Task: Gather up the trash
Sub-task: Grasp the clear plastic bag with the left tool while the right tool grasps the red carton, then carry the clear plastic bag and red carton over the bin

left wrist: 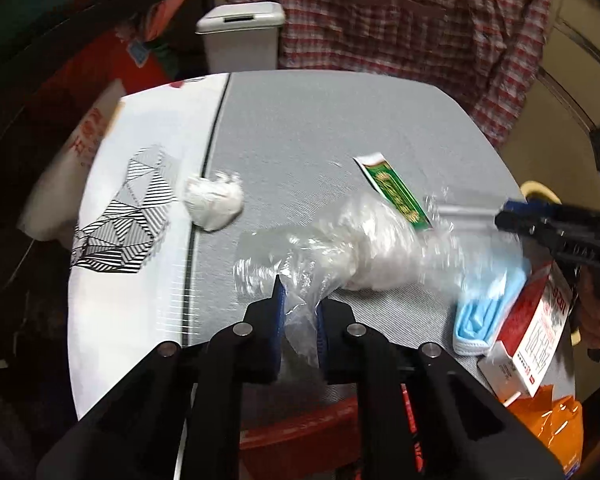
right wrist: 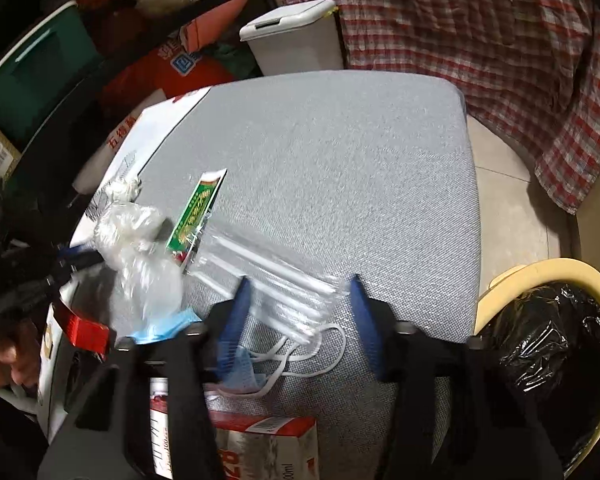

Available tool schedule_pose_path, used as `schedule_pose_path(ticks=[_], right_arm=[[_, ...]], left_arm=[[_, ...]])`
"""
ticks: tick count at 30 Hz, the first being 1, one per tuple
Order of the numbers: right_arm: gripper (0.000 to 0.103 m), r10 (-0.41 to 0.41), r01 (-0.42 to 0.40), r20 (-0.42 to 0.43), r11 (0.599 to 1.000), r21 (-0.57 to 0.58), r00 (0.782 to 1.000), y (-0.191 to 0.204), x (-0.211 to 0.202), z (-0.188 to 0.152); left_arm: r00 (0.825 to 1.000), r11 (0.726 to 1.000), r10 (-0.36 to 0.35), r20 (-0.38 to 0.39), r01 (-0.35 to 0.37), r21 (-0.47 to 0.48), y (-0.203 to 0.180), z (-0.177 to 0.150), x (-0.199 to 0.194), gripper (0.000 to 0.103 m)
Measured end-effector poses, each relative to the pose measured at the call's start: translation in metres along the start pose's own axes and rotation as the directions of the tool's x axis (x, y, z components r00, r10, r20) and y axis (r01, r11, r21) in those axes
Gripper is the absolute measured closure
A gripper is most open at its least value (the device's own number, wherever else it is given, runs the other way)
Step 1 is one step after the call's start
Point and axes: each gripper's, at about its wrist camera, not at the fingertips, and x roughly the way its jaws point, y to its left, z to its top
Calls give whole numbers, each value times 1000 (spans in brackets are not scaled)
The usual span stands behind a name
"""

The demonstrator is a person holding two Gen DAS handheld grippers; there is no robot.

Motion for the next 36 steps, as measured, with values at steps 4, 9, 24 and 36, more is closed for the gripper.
schedule_pose_path(ticks=[4,9,24,36], right_arm=[[100,-2,2,-8,998,-57,1000,7,-1,-2],[102,-5,9,54,997,-78,999,11,-21,0],[102,-8,20,245,999,-46,969,17,-102,2],[102,-13,27,369,999,-31,929,21,-178,-22]], left_arm=[[1000,1000,3,2,-3,1,-1,1,-1,91],[1000,1000,8,30,-9,16,-4,4,-9,92],[981,1000,22,194,-19,-17,-7,13,-72,93],[954,998,10,298,10,-64,-25,16,-123,93]])
